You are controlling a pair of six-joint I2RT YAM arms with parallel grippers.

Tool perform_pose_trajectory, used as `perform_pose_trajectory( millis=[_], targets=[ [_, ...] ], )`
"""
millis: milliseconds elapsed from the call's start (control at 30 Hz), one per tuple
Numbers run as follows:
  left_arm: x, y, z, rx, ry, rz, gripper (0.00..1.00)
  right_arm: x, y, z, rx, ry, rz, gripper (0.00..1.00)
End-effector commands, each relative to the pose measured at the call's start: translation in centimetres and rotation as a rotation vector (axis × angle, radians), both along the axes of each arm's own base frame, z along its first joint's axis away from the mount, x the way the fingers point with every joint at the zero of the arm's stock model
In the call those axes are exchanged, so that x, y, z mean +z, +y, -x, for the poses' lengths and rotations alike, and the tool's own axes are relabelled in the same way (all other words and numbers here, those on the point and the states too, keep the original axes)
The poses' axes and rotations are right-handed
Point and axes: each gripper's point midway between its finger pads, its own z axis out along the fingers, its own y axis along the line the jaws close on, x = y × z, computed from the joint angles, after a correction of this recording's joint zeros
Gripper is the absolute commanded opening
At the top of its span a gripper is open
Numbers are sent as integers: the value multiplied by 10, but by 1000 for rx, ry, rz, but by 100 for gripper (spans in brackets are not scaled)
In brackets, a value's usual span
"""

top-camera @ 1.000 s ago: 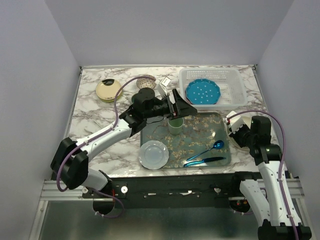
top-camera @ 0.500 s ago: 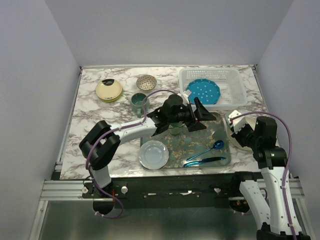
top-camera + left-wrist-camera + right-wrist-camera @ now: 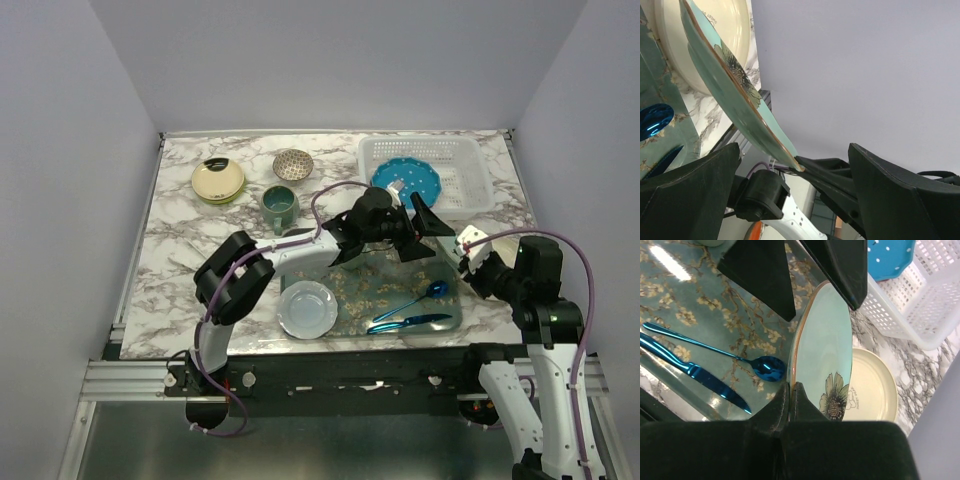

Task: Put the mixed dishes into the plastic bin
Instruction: Pick up the plate at the center of the board.

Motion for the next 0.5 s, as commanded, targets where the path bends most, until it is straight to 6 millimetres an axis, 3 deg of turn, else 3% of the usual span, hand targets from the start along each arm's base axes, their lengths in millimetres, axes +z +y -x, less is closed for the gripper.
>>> perform_pose_trajectory(
  millis=[0, 200, 467],
  targets=[
    [-14, -10, 5, -12, 27, -24, 98, 47, 13, -3, 86, -166, -11, 0],
    [-24, -14, 9, -23, 40, -38, 93, 47, 23, 3, 140, -153, -41, 0],
    [-15, -17, 9, -34, 23, -14, 70, 44, 29, 11, 183, -139, -55, 0]
  ],
)
